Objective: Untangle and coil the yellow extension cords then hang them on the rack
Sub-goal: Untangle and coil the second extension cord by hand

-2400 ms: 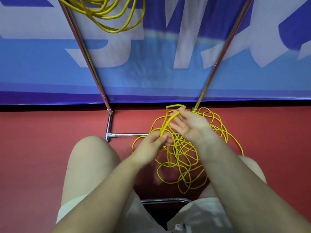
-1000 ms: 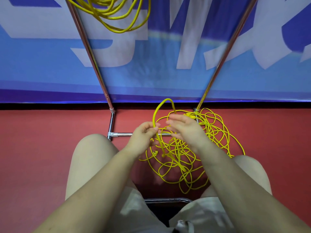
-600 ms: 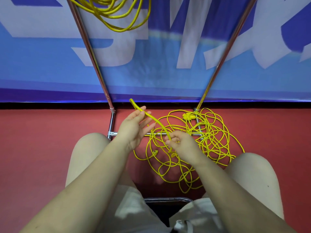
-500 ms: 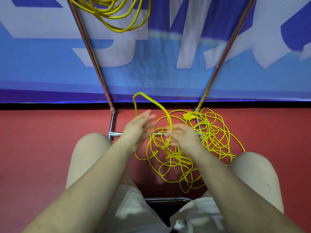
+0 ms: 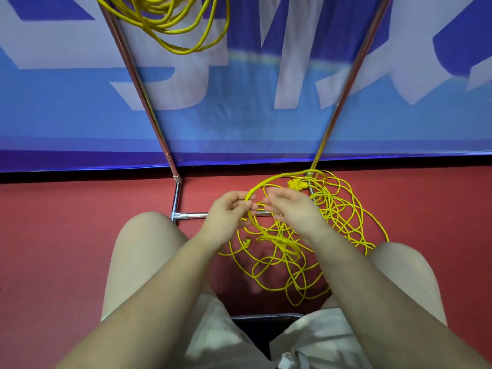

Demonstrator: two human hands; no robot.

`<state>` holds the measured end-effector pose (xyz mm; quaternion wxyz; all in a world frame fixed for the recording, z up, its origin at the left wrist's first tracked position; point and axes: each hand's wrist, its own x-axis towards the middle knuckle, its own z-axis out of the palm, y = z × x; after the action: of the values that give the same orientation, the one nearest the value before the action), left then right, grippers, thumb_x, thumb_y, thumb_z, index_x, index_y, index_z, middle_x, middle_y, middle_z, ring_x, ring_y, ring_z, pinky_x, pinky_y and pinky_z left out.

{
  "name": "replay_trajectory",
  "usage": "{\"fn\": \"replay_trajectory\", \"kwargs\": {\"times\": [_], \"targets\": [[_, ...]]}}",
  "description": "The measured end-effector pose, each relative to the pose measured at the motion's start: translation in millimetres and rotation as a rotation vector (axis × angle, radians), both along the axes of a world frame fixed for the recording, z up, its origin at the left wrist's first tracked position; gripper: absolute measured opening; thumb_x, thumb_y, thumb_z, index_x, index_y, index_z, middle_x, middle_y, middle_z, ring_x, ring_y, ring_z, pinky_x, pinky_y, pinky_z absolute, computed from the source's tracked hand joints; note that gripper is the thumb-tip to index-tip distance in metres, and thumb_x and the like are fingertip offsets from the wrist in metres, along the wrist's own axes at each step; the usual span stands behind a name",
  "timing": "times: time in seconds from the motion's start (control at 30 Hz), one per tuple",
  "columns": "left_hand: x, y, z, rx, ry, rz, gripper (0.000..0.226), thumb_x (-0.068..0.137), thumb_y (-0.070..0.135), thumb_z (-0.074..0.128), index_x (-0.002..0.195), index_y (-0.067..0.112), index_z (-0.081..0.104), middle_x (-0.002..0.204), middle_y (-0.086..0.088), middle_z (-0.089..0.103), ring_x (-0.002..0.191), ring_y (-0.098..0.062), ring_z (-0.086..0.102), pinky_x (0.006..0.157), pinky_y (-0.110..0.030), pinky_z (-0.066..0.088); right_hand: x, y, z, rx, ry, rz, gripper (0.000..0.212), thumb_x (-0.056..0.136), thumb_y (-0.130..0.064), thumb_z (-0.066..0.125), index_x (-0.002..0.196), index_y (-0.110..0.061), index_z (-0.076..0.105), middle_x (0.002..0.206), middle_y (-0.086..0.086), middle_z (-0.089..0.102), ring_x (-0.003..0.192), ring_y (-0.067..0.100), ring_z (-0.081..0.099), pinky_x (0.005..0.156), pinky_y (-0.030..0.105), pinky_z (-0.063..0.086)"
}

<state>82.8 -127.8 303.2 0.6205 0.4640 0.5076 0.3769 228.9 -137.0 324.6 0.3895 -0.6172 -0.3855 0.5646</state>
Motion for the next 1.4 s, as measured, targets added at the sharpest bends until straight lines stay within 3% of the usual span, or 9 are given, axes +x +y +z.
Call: {"fn": "replay_trajectory", "kwargs": {"times": [0.2,0.4,0.5,0.67,0.8,1.0,1.13,1.27,1.4], "targets": [[1.3,7.1,11.8,-0.015,-0.093,0.075,0.018,0.097,0.004,0.045,0.094,0.017,0.059,0.077,0.001,0.064,0.064,-0.001,0.064,0.062,-0.024,0.056,7.5,-24.1,-24.9,-0.095,-0.302,0.210,0.025,0.093,-0.014,0.054,0.114,-0.003,0.062,0.102,0.009,0.065,0.091,0.010,0.056,0.071,0.012,0.042],[1.3,23.1,24.1,-0.038,-0.187,0.167,0.016,0.097,0.006,0.046,0.096,0.016,0.058,0.081,0.000,0.063,0.069,-0.005,0.066,0.062,-0.026,0.058,7.1,-23.1,-20.2,-0.174,-0.161,0.177,0.027,0.095,-0.016,0.050,0.116,-0.001,0.055,0.102,0.013,0.063,0.068,0.005,0.055,0.050,0.004,0.040],[-3.1,33.7,27.6,-0.110,-0.280,0.271,0.014,0.097,0.006,0.046,0.095,0.014,0.057,0.084,-0.001,0.063,0.076,-0.011,0.065,0.062,-0.029,0.059,10.3,-20.1,-16.6,-0.148,-0.117,0.134,0.007,0.091,-0.020,0.057,0.097,-0.017,0.058,0.093,0.003,0.064,0.069,0.006,0.055,0.063,0.017,0.042],[-6.8,41.1,25.7,-0.202,-0.394,0.367,0.013,0.098,0.006,0.045,0.095,0.012,0.056,0.089,-0.002,0.063,0.081,-0.014,0.065,0.060,-0.031,0.060,14.4,-15.2,-11.3,-0.014,-0.094,0.068,0.005,0.086,-0.013,0.064,0.090,-0.017,0.062,0.083,-0.006,0.064,0.072,0.000,0.056,0.063,0.000,0.041],[-5.5,41.7,20.8,-0.236,-0.495,0.399,0.016,0.099,0.009,0.042,0.110,0.010,0.054,0.098,-0.004,0.063,0.094,-0.018,0.063,0.065,-0.029,0.057,11.8,-8.8,-10.8,0.002,-0.015,0.017,0.008,0.089,-0.016,0.059,0.085,-0.018,0.066,0.095,0.002,0.068,0.092,0.009,0.061,0.092,0.021,0.043],[19.1,13.5,-5.9,-0.104,-0.089,-0.070,0.021,0.098,0.027,0.046,0.111,0.019,0.059,0.118,-0.006,0.064,0.115,-0.019,0.057,0.107,-0.035,0.038,7.5,5.8,-3.2,0.058,0.099,-0.118,0.009,0.089,-0.010,0.058,0.085,-0.009,0.066,0.085,0.005,0.067,0.081,0.012,0.062,0.082,0.022,0.048],[19.0,2.0,-10.9,0.054,0.098,-0.162,0.017,0.098,0.014,0.047,0.094,0.020,0.062,0.082,-0.001,0.064,0.083,-0.016,0.057,0.085,-0.034,0.045,12.4,16.1,4.1,0.016,0.137,-0.290,0.011,0.092,-0.016,0.056,0.092,-0.009,0.064,0.081,-0.001,0.064,0.071,0.007,0.056,0.057,0.015,0.044],[1.6,8.5,-10.0,0.110,0.171,-0.134,0.020,0.097,0.013,0.048,0.084,0.021,0.061,0.070,0.004,0.055,0.065,-0.007,0.048,0.067,-0.028,0.040,25.7,23.5,10.3,-0.136,0.467,-0.468,0.011,0.096,-0.014,0.048,0.087,-0.013,0.055,0.082,0.002,0.062,0.074,0.014,0.061,0.075,0.033,0.051],[-19.3,13.3,-13.5,0.076,0.200,-0.031,0.019,0.097,0.013,0.048,0.083,0.018,0.060,0.062,0.009,0.051,0.058,-0.005,0.043,0.061,-0.023,0.037,44.0,33.1,12.8,-0.190,0.669,-0.625,0.013,0.096,-0.010,0.047,0.086,-0.008,0.053,0.085,0.005,0.059,0.072,0.015,0.061,0.062,0.035,0.055]]}}
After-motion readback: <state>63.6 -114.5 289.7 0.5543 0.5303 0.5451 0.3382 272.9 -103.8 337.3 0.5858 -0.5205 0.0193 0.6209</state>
